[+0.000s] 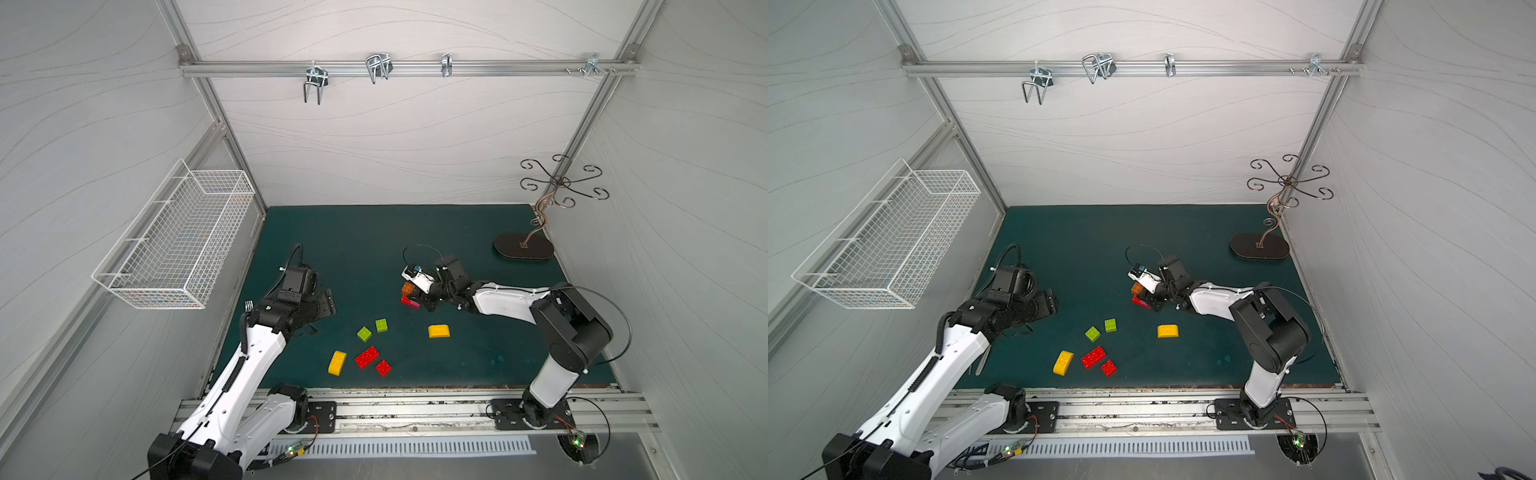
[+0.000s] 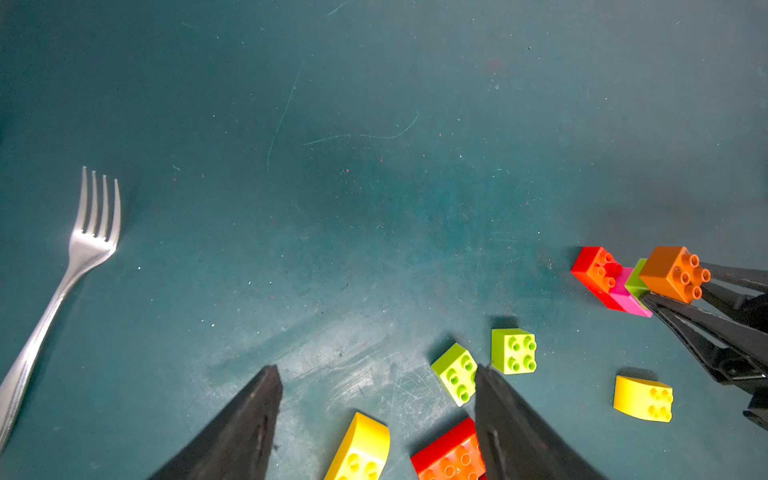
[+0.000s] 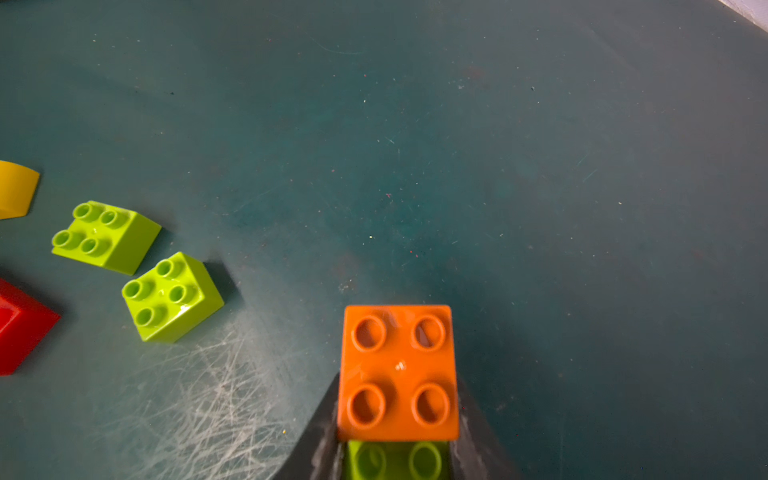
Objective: Assemble the letter s with lego
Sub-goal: Assemble the lego brick with the lego brick.
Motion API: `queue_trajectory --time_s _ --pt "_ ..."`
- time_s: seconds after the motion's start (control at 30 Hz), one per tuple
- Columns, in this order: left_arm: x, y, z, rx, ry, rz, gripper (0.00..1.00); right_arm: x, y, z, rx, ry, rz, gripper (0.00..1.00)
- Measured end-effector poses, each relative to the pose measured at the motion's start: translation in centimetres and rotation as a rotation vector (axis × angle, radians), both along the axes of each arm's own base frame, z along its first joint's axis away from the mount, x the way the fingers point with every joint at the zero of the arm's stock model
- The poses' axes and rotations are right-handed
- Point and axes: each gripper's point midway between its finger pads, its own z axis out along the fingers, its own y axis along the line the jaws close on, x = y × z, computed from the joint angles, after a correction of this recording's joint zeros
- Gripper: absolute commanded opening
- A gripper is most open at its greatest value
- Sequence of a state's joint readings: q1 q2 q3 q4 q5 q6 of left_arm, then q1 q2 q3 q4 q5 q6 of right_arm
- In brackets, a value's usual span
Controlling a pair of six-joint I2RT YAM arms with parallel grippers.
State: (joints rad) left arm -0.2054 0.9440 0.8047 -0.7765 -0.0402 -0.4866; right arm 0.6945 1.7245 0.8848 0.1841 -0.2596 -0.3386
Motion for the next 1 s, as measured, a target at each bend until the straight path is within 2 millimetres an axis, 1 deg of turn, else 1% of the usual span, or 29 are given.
queue_trajectory --time_s 0.63,0.73,1.0 --pt "0.00 0.00 0.00 0.000 0.000 0.000 0.77 0.25 0.24 -0.42 -0.008 0.028 -0.023 0.13" --pt "0.00 0.00 0.00 0.000 0.000 0.000 0.77 0.28 0.24 -0.40 -0.004 0.032 -0.028 0.17" --pt "0.00 0.01 0.00 0.001 0.000 0.000 0.77 0.13 0.17 -0.25 -0.004 0.033 -0.025 0.38"
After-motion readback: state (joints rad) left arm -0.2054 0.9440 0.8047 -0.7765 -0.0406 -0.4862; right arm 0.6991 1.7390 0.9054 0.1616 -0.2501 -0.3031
